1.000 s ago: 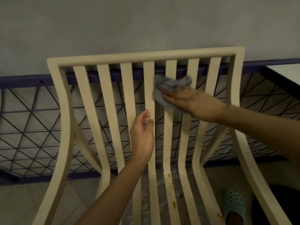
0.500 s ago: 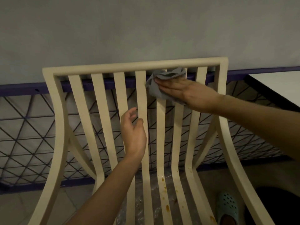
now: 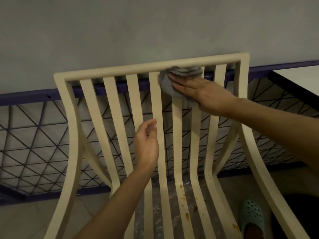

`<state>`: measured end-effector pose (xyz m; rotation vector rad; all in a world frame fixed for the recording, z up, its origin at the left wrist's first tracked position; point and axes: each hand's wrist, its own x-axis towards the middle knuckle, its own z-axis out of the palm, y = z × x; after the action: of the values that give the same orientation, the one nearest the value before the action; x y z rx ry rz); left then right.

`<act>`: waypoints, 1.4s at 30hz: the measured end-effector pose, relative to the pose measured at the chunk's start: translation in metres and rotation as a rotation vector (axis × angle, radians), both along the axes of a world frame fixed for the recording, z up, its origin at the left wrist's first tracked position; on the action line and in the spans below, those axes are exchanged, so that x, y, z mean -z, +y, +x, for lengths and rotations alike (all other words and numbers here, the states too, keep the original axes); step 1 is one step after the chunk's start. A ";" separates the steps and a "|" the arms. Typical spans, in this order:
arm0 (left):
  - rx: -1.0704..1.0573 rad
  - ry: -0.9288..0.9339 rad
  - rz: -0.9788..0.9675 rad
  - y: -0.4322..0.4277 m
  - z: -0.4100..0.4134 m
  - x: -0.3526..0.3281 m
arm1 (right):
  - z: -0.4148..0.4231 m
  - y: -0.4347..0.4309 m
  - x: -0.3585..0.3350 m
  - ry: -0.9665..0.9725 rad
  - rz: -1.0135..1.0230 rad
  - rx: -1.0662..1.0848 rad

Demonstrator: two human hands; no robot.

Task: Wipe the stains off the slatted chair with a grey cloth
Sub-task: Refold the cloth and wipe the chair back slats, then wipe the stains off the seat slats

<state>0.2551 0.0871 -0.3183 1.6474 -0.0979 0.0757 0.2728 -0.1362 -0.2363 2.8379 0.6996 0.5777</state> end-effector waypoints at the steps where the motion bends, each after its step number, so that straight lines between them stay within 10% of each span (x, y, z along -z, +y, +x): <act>1: -0.017 0.007 -0.013 0.000 0.002 0.000 | 0.003 0.006 0.001 -0.012 0.032 -0.006; 9: 0.110 0.204 -0.060 -0.022 0.017 -0.005 | -0.008 0.041 0.081 0.055 0.492 0.085; 16: 0.222 0.441 -0.072 -0.023 0.008 0.011 | -0.040 0.041 0.144 0.220 0.427 0.057; 30: 0.058 0.387 -0.081 -0.028 -0.004 0.063 | -0.057 0.062 0.180 0.129 1.071 0.064; 42: -0.052 0.607 -0.333 -0.042 -0.008 0.098 | -0.060 0.051 0.180 -0.061 0.795 0.155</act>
<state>0.2475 0.0449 -0.4167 1.2800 0.4008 -0.3515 0.2128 -0.0853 -0.4158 3.5097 0.2540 1.1132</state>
